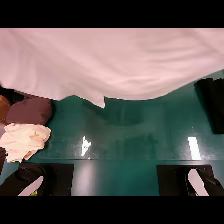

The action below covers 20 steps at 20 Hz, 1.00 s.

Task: Fold the shirts.

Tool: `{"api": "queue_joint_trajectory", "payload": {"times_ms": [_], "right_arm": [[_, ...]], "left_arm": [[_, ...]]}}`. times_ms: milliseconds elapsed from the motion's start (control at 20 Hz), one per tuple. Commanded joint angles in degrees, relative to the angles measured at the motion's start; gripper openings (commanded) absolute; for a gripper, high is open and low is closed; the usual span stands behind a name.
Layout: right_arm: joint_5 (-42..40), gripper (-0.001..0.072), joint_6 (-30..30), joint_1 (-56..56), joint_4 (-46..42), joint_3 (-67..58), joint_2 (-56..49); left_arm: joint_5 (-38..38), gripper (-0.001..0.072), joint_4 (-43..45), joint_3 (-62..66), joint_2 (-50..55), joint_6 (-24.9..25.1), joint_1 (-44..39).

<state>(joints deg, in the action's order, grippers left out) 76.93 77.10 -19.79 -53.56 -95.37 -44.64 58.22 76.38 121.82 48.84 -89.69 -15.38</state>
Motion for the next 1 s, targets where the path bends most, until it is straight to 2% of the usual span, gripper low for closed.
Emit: {"api": "queue_joint_trajectory", "payload": {"times_ms": [0,100,250,450,550,650,750,850,900,950], "right_arm": [[6.2,0.0013,3.1,-0.3,-0.4,-8.7,-3.0],[9.2,0.0013,6.5,3.0,-0.5,-11.3,-7.3],[13.1,0.0013,11.2,11.3,-2.8,-8.7,-15.1],[15.4,0.0013,13.9,20.7,-9.6,2.3,-25.9],[12.5,0.0013,13.9,22.6,-9.6,7.5,-31.6],[6.5,0.0013,13.1,22.6,-9.6,10.1,-36.8],[1.5,0.0013,10.4,22.4,-9.6,9.3,-41.8],[1.2,0.0014,8.2,21.9,-9.0,6.0,-46.1],[2.3,0.0041,8.2,21.8,-8.9,3.6,-48.1],[3.6,0.0268,7.9,21.0,-8.9,1.3,-49.6]], "left_arm": [[-2.0,0.0019,0.9,3.8,-0.2,-0.5,0.1],[-1.8,0.0019,6.7,-0.2,0.9,-1.0,0.1],[0.2,0.0020,15.5,-10.3,5.0,-5.5,0.1],[2.9,0.0020,14.9,-19.3,18.9,-6.4,0.1],[2.4,0.0020,14.3,-21.0,27.5,-6.3,0.1],[-1.5,0.0020,14.6,-21.0,35.6,-6.2,0.1],[-6.1,0.0021,13.9,-21.0,41.3,-5.9,1.3],[-7.1,0.0027,10.8,-21.0,44.1,-6.5,3.6],[-6.6,0.0277,8.2,-21.0,44.5,-6.5,5.1],[-5.9,0.0527,5.3,-20.9,44.4,-6.5,6.4]]}}
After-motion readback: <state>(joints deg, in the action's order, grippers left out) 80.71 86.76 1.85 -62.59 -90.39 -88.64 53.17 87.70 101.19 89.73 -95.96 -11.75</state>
